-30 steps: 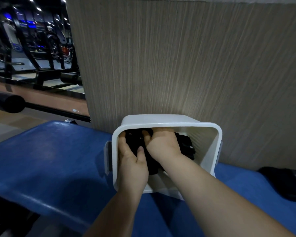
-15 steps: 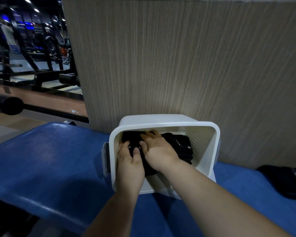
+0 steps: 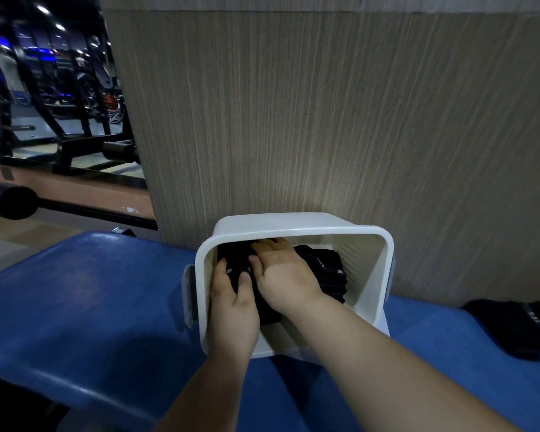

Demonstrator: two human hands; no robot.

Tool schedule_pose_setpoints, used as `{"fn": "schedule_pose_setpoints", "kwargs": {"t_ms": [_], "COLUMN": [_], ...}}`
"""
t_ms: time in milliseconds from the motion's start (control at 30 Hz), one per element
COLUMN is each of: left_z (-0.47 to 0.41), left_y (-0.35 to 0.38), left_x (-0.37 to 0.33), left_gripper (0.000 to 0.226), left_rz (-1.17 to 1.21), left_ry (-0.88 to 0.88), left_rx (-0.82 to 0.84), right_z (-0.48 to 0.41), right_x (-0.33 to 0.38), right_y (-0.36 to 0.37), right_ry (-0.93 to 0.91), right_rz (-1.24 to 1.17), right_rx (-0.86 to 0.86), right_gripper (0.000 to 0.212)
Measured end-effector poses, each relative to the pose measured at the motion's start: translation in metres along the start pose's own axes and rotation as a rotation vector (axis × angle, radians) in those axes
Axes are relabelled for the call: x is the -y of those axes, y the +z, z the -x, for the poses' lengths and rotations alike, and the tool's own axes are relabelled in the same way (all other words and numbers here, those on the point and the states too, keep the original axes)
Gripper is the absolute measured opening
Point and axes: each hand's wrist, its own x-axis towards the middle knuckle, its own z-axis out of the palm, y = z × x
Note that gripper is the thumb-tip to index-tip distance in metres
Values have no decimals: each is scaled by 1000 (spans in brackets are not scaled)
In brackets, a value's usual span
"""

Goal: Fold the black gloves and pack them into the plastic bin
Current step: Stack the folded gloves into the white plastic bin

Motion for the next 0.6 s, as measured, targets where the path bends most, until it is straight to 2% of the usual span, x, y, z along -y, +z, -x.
{"fn": "schedule_pose_setpoints", "kwargs": {"t_ms": [333, 467, 600], "left_z": [23, 37, 58], "left_y": [1, 10, 28], "left_x": [0, -1, -4], "left_gripper": [60, 65, 57], "left_rz": [-1, 3, -60], "left_ry": [71, 7, -112], "left_rx": [-61, -131, -186], "right_z": [26, 55, 88], "right_x": [-1, -17, -42], "right_y": [-29, -37, -41], "right_ry": [6, -2, 73], "right_rz": [-36, -75, -79], "right_rx": [-105, -152, -172], "right_gripper": [38, 35, 29]}}
